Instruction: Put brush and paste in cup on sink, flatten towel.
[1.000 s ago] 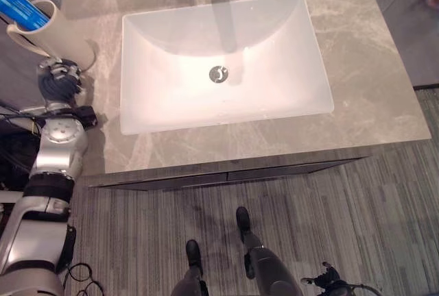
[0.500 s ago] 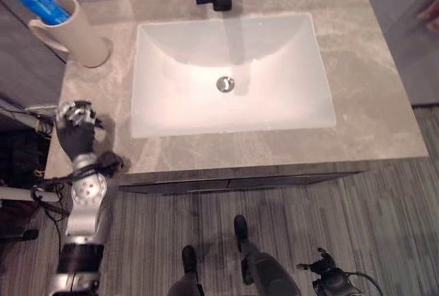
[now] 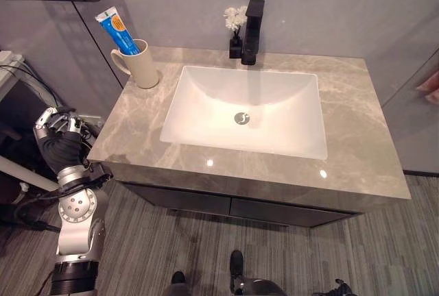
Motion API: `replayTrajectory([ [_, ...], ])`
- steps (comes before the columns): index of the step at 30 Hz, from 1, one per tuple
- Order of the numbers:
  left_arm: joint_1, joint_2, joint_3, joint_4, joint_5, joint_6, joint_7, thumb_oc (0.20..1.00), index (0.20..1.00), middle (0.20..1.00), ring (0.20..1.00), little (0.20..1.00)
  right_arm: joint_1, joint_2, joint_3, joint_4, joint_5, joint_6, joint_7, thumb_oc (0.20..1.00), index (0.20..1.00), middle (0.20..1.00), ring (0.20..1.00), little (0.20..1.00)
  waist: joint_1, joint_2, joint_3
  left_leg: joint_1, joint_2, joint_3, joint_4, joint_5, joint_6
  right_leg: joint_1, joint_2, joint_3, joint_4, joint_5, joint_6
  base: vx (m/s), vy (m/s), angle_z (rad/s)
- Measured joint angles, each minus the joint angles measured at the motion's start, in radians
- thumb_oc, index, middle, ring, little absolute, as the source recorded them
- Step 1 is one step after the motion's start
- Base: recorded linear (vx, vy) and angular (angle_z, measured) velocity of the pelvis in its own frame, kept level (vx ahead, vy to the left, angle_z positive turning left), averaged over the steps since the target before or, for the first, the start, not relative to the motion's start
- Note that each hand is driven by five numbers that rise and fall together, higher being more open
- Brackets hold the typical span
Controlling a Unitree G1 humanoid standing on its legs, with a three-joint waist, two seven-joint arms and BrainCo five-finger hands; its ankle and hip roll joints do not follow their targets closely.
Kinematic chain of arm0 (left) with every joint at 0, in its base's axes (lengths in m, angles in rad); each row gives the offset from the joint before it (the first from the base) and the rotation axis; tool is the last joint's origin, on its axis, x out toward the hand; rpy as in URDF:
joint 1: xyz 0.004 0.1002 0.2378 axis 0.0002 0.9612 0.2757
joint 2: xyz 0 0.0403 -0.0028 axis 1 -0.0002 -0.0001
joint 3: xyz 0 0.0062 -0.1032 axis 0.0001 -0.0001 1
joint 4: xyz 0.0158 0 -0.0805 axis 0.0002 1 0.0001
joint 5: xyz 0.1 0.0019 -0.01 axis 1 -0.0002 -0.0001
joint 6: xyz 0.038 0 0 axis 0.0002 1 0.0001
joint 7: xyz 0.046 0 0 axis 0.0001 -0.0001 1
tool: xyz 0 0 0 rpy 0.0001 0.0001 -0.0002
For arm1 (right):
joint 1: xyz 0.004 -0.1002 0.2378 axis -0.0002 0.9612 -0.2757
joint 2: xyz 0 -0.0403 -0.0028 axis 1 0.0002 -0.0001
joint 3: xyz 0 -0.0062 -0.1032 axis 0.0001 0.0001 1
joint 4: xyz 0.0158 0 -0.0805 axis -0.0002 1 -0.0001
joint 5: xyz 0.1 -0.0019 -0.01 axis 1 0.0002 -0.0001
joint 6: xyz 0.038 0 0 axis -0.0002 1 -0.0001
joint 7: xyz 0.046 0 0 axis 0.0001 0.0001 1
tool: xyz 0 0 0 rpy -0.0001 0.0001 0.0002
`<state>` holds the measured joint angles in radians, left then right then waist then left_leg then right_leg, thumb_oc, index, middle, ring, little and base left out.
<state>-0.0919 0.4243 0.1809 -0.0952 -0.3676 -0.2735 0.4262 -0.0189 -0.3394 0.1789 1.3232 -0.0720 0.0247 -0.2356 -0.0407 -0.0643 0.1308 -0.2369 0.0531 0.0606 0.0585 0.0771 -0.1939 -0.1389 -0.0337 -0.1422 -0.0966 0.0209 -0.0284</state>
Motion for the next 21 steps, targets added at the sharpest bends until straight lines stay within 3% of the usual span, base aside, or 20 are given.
replayTrajectory([
  [1,0.004,0.001,-0.006,-0.005,0.005,-0.001,-0.009,0.2,0.2,0.2,0.2,0.2,-0.012,-0.007,-0.005,0.008,0.0,0.006,0.001,1.0,1.0,1.0,1.0,1.0,0.031,0.029,0.011,-0.016,0.026,-0.007,-0.117,0.022,0.004,-0.013,0.029,-0.018,0.096,-0.027,-0.019,0.23,0.067,0.17],
  [2,0.009,0.024,-0.004,-0.018,0.005,-0.003,-0.016,0.2,0.2,0.2,0.2,0.2,-0.001,-0.005,-0.018,0.004,0.001,0.011,0.002,1.0,1.0,1.0,1.0,1.0,0.041,0.042,0.013,-0.036,0.059,-0.022,-0.163,0.039,-0.021,-0.006,0.043,-0.012,0.208,-0.105,-0.039,0.3,0.105,0.04],
  [3,0.017,0.016,0.002,-0.013,0.011,-0.008,-0.018,0.2,0.2,0.2,0.2,0.2,0.013,-0.01,-0.034,-0.012,0.002,0.014,0.0,1.0,1.0,1.0,1.0,1.0,0.046,0.08,0.029,-0.067,0.107,-0.049,-0.161,0.057,-0.027,0.018,0.088,-0.019,0.193,-0.112,-0.064,0.24,0.108,-0.38],
  [4,0.057,0.017,0.023,-0.013,0.01,-0.007,-0.015,0.2,0.2,0.2,0.2,0.2,0.019,-0.009,-0.036,-0.039,0.004,-0.001,0.002,1.0,1.0,1.0,1.0,1.0,0.09,0.06,0.028,-0.088,0.094,-0.026,-0.156,0.059,-0.02,0.022,0.081,0.024,0.196,-0.112,-0.071,0.32,0.165,-0.41],
  [6,0.051,0.014,0.024,-0.011,0.009,-0.006,-0.023,0.2,0.2,0.2,0.2,0.2,0.022,-0.01,-0.038,-0.049,0.02,-0.006,0.002,1.0,1.0,1.0,1.0,1.0,0.079,0.067,0.026,-0.112,0.088,0.094,-0.156,0.057,-0.017,0.044,0.068,0.022,0.167,-0.112,-0.068,0.28,0.181,-0.26],
  [9,0.053,0.013,0.02,-0.012,-0.008,-0.005,-0.05,0.2,0.2,0.2,0.2,0.2,0.035,0.003,-0.039,-0.058,0.021,-0.004,0.009,1.0,1.0,1.0,1.0,1.0,0.08,0.078,0.02,-0.058,0.076,0.11,-0.158,0.067,0.022,0.094,0.068,0.06,0.133,-0.114,-0.033,0.29,0.231,-0.33],
  [11,0.053,0.014,0.017,-0.013,-0.008,-0.004,-0.071,0.2,0.2,0.2,0.2,0.2,0.046,0.002,-0.041,-0.045,0.02,-0.002,0.021,1.0,1.0,1.0,1.0,1.0,0.081,0.094,-0.002,0.029,0.039,0.087,-0.161,0.064,0.074,0.144,0.046,0.112,0.12,-0.131,0.013,0.24,0.29,-0.69],
  [13,0.055,0.017,0.007,-0.012,-0.008,-0.004,-0.088,0.2,0.2,0.2,0.2,0.2,0.06,-0.001,-0.039,-0.044,0.02,-0.001,0.024,1.0,1.0,1.0,1.0,1.0,0.076,0.108,-0.023,0.048,0.022,0.118,-0.156,0.112,0.18,0.142,0.024,0.122,0.15,-0.164,0.057,0.16,0.232,-0.38],
  [15,0.052,0.054,-0.007,-0.017,-0.009,0.0,-0.108,0.2,0.2,0.2,0.2,0.2,0.079,0.028,-0.033,-0.044,0.018,0.001,0.04,1.0,1.0,1.0,1.0,1.0,0.058,0.064,-0.037,0.073,-0.054,0.156,-0.154,0.077,0.232,0.139,-0.069,0.138,0.186,-0.195,0.12,0.12,0.238,-0.21],
  [17,0.043,0.078,-0.005,-0.027,-0.016,0.0,-0.115,0.2,0.2,0.2,0.2,0.2,0.067,0.044,-0.012,-0.045,0.013,0.011,0.047,1.0,1.0,1.0,1.0,1.0,0.058,0.045,-0.045,0.073,-0.083,0.175,-0.154,0.055,0.251,0.136,-0.1,0.154,0.174,-0.193,0.14,0.09,0.184,-0.22],
  [19,0.044,0.085,-0.002,-0.038,-0.02,0.0,-0.125,0.2,0.2,0.2,0.2,0.2,0.049,0.053,-0.013,-0.058,0.008,0.013,0.048,1.0,1.0,1.0,1.0,1.0,0.057,0.042,-0.045,0.08,-0.101,0.194,-0.154,0.036,0.269,0.14,-0.124,0.161,0.162,-0.183,0.178,0.08,0.141,-0.21],
  [21,0.045,0.085,-0.003,-0.045,-0.025,0.002,-0.129,0.2,0.2,0.2,0.2,0.2,0.037,0.056,-0.013,-0.074,0.009,0.011,0.048,1.0,1.0,1.0,1.0,1.0,0.059,0.04,-0.046,0.085,-0.108,0.198,-0.154,0.031,0.273,0.142,-0.135,0.163,0.163,-0.178,0.193,0.07,0.189,-0.12],
])
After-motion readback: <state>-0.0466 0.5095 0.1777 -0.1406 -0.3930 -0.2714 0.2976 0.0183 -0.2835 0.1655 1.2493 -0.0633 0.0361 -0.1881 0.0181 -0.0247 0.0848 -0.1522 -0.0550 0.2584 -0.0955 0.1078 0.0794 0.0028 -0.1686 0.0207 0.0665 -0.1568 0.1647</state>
